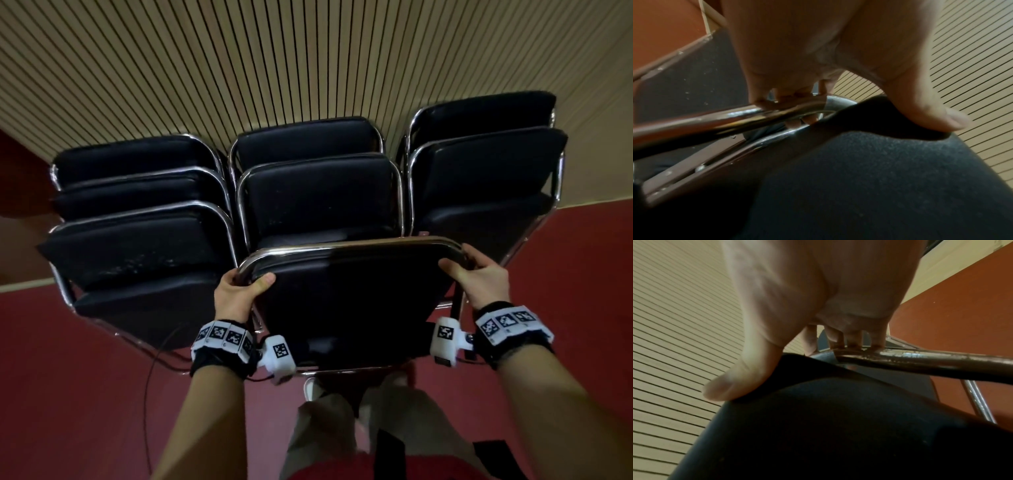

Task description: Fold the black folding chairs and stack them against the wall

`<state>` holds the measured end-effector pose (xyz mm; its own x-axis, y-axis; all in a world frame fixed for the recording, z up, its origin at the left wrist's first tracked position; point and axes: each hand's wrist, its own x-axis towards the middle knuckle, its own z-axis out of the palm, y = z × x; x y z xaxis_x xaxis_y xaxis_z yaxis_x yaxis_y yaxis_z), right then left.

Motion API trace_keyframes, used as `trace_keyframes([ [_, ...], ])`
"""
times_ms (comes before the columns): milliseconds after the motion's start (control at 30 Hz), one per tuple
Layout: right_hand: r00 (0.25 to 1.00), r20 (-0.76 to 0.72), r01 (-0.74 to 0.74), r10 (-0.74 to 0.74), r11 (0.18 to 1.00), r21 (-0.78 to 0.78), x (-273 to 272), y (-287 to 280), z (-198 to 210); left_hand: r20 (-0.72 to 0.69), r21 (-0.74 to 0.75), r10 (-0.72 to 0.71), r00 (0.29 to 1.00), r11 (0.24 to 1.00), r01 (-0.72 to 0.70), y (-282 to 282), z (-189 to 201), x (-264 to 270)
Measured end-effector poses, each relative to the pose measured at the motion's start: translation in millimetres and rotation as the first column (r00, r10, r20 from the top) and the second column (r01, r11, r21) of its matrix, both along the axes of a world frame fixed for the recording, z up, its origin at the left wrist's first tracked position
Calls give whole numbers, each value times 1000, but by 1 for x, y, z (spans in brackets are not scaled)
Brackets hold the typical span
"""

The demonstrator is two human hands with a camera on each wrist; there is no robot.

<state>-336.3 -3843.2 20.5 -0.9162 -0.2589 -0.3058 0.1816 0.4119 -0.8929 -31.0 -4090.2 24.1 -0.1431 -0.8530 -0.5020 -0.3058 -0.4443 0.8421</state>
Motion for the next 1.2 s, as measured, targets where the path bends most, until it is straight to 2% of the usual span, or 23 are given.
trace_keyframes([
  [167, 994, 100, -46, 46, 999, 0, -30, -36, -21, 66, -1, 10, 998, 1000, -10, -28, -14, -23],
  [567, 978, 144, -173, 150, 971, 164, -69, -94, -60, 148, 59, 47, 988, 997, -56, -73, -58, -43],
  [900, 975, 150, -195, 166, 958, 209, -80, -134, -65, 85, 93, 72, 994, 992, -80, -102, -69, -52],
  [1000, 973, 152, -203, 175, 959, 199, -76, -143, -67, 91, 114, 26, 996, 993, -36, -114, -73, -47],
  [1200, 972, 166, -191, 166, 970, 151, -66, -159, -70, 30, 164, 82, 996, 983, -85, -122, -75, -46],
])
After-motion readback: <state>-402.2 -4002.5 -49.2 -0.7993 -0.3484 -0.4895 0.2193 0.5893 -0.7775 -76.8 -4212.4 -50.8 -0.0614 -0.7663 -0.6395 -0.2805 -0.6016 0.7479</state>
